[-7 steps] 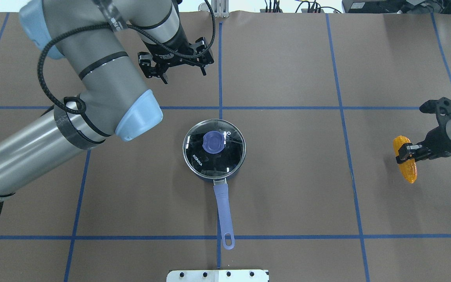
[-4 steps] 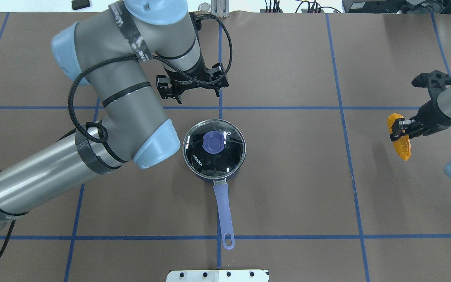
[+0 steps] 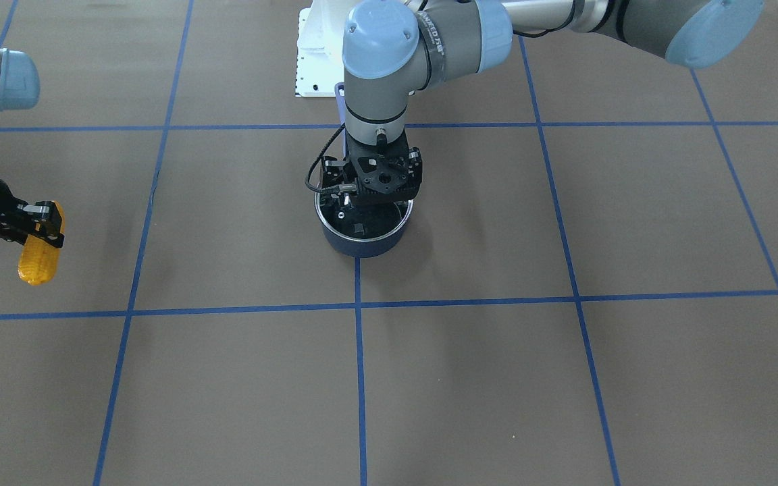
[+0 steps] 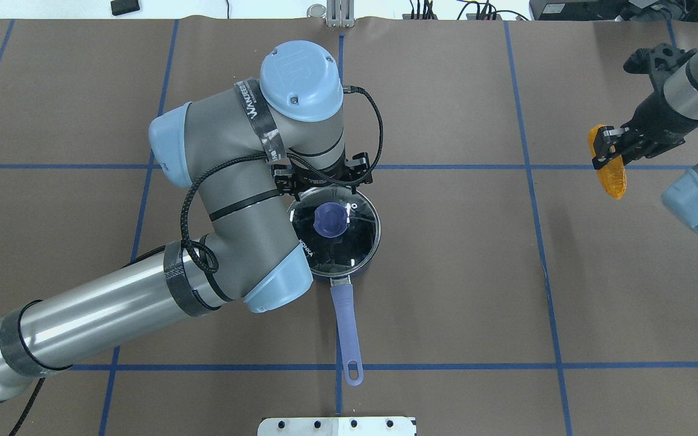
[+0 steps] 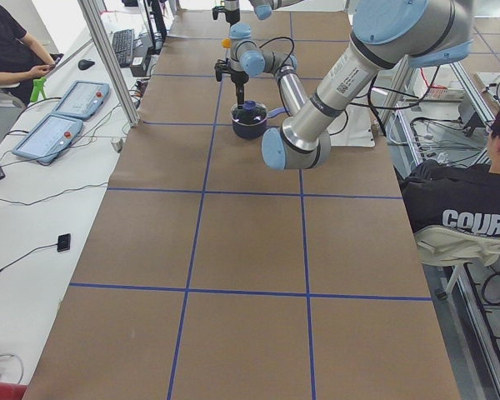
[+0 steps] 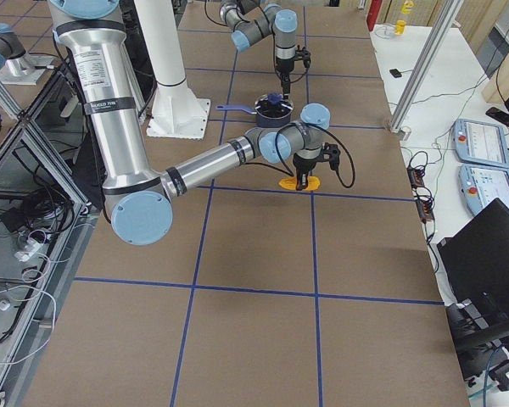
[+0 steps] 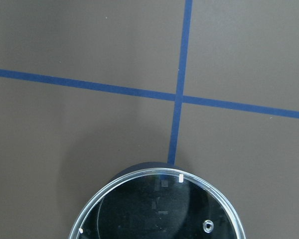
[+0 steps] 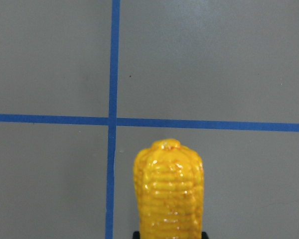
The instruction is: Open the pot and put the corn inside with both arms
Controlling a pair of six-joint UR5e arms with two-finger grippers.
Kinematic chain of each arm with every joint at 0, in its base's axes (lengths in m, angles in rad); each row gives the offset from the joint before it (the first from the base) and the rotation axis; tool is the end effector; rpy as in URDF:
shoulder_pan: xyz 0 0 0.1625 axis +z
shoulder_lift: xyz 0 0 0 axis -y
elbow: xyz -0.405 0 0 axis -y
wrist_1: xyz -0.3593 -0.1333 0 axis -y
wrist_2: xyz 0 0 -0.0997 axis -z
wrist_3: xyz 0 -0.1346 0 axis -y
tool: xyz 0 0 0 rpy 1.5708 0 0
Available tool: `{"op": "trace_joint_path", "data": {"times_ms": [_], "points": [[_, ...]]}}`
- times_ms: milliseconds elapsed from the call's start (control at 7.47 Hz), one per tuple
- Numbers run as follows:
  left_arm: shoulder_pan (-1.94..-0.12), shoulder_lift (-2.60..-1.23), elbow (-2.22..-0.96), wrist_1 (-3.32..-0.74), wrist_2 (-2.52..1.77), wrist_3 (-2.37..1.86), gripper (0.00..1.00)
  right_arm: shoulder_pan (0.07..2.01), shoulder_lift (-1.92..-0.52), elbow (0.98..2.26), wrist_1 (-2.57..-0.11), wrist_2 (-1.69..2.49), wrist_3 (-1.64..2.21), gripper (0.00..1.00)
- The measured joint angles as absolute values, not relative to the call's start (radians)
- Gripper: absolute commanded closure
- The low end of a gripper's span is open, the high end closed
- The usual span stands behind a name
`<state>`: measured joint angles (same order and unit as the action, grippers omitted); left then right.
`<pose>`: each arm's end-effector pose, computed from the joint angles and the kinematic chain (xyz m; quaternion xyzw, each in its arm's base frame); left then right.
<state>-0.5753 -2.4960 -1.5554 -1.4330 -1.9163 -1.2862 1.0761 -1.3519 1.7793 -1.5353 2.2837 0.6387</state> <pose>0.5428 -0.4565 0.1437 0.0098 0.4035 -0.0682 0.9124 -0.2211 -0.5052 0.4555 -0.0010 -0.4020 -0.0142 0.9155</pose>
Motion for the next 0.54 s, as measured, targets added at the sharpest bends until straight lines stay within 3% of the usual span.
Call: {"op": "trace_joint_path", "data": {"times_ms": [535], "points": [[-0.542, -2.498, -1.549, -1.436, -1.901, -1.284, 0.03, 1.085, -1.35, 1.772, -1.537, 2.285, 0.633, 0.88]]}}
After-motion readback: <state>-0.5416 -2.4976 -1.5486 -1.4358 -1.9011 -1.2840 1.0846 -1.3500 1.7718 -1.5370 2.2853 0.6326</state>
